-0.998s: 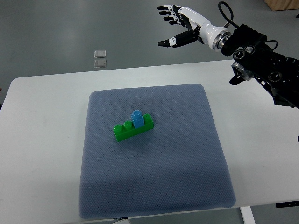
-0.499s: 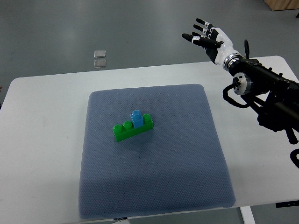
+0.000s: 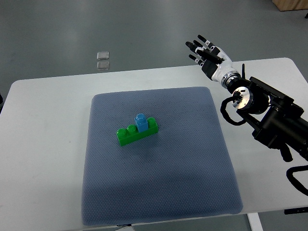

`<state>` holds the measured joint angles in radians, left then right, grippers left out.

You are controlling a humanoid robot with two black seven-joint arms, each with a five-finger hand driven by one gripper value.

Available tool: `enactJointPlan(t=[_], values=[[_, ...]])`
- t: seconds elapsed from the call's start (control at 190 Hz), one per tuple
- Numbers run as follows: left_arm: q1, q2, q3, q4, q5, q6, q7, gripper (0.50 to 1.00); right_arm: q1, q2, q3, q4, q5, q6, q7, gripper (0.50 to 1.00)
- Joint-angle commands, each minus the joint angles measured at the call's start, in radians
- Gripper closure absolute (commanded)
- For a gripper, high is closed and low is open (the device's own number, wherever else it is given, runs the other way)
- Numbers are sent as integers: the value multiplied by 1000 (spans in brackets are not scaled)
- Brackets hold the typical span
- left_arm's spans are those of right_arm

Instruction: Stack blue block on green block with right hand

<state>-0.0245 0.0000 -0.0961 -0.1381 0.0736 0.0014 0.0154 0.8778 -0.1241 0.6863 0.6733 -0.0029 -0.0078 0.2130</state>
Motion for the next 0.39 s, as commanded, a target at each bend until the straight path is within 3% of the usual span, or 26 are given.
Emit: enactJointPlan(t=[0.0, 0.383], values=[[0, 0, -1, 0, 0, 0, 0, 500, 0, 6, 2, -11, -2, -3, 2, 587], [0, 0, 1, 0, 0, 0, 0, 500, 4, 52, 2, -60, -8, -1, 3, 587]])
